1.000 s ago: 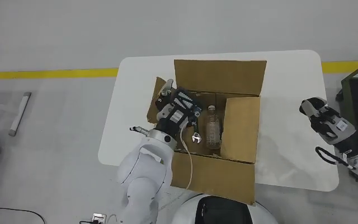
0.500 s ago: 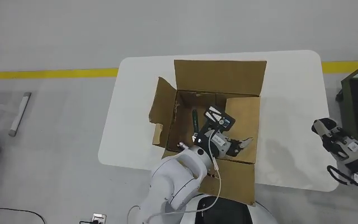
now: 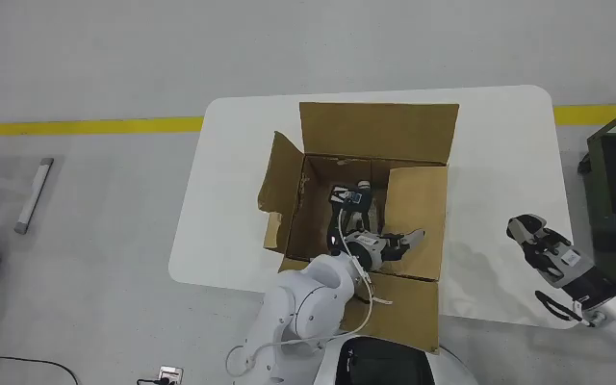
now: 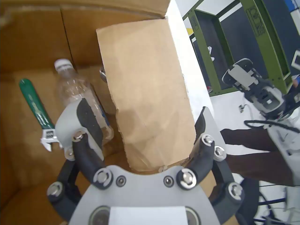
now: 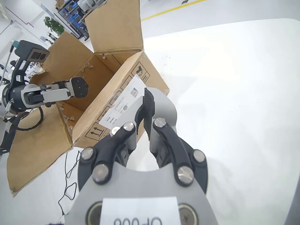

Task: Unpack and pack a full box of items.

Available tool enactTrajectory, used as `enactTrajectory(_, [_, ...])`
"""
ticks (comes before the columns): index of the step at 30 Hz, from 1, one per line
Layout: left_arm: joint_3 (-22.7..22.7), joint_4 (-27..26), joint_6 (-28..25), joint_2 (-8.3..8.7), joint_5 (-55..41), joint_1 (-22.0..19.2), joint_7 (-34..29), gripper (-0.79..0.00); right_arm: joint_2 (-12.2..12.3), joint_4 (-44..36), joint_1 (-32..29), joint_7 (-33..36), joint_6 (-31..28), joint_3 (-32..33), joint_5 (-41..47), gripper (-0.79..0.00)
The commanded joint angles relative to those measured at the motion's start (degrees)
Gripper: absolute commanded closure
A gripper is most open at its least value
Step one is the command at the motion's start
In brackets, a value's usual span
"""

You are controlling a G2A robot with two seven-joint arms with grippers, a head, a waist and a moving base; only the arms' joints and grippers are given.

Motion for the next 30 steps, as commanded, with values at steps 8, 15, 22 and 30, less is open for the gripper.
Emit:
enactTrajectory(8, [-2.6, 6.0, 5.6, -0.40, -11.7, -3.0, -2.4, -0.785, -0.2, 2.6, 3.6, 1.7, 0.5, -5.7, -2.3, -0.009])
enactTrajectory(15, [-2.4, 5.8, 6.5, -0.39, -19.0, -3.5, -5.2, -0.785, -0.4, 3.2, 4.8, 1.9, 0.8, -6.4, -2.4, -0.049])
enactTrajectory(22, [-1.2, 6.0, 7.1, -0.34, -24.5, -4.4, -6.7, -0.785, -0.5, 2.5, 5.1, 2.3, 1.3, -5.6, -1.4, -0.080])
enactTrajectory(30, [-0.4, 4.9, 6.8, -0.11, -27.8, -6.0, -6.5, -0.785, -0.7, 2.1, 4.8, 1.8, 1.9, -5.3, -0.3, -0.185])
